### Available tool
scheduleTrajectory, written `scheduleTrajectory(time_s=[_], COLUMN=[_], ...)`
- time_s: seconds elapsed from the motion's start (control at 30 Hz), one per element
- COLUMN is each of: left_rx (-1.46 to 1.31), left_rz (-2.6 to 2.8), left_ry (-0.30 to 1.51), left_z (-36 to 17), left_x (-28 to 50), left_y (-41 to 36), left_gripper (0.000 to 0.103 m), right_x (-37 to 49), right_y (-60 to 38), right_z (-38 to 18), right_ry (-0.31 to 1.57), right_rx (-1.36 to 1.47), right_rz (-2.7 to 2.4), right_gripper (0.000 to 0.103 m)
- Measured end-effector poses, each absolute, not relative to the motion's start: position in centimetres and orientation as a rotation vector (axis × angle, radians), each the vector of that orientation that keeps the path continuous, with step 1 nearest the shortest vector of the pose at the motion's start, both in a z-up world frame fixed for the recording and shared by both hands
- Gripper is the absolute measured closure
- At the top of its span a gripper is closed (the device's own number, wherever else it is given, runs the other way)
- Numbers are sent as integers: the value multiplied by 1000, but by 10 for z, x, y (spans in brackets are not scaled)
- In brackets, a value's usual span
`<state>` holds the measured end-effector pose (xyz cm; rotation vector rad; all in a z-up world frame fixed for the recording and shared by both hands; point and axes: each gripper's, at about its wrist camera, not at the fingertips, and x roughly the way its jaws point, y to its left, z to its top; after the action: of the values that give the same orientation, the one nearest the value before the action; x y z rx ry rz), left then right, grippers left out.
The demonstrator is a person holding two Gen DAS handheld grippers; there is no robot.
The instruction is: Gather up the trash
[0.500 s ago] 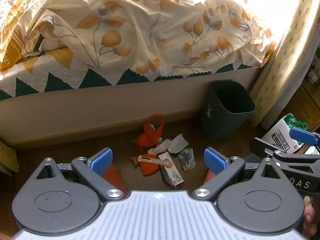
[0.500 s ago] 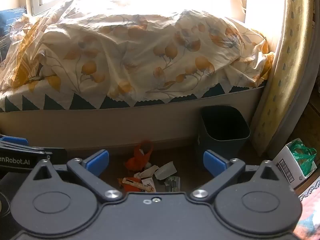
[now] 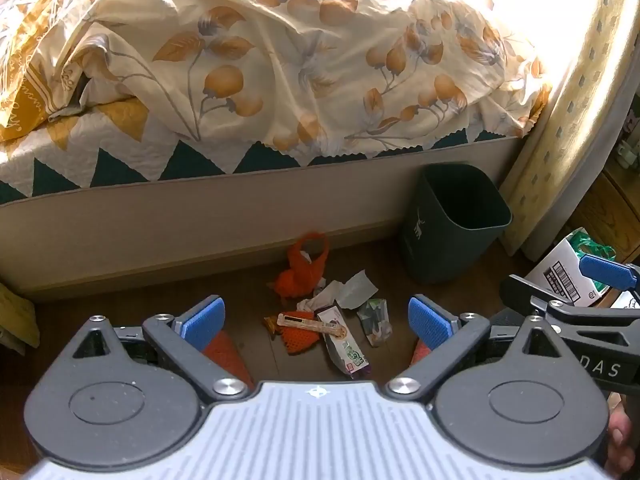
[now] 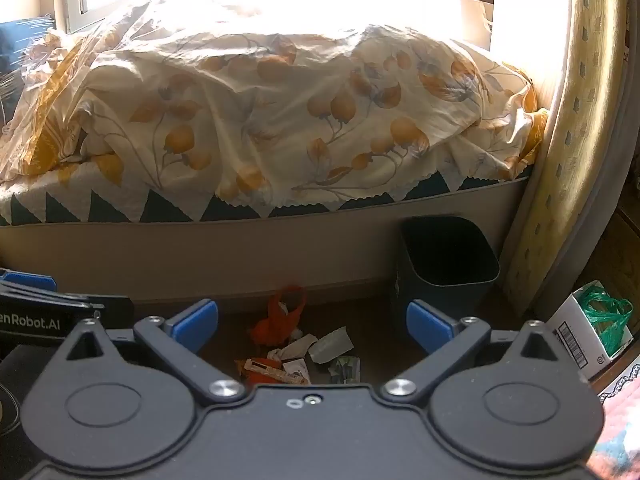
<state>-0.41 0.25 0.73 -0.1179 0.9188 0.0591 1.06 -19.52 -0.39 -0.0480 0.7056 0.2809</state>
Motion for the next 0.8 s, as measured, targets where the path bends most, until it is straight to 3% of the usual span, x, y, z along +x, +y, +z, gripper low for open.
scheduleTrajectory(time_s=[0.8], left_rx=[-116], left_rz=[59], left_ry=[914], left_z=[7], left_x=[-3], left_y=[0], left_gripper=[4], right_x=[9], right_y=[-195], right_z=[-3], right_ry=[700], right_rx=[-52], right_rz=[286], right_gripper=[2])
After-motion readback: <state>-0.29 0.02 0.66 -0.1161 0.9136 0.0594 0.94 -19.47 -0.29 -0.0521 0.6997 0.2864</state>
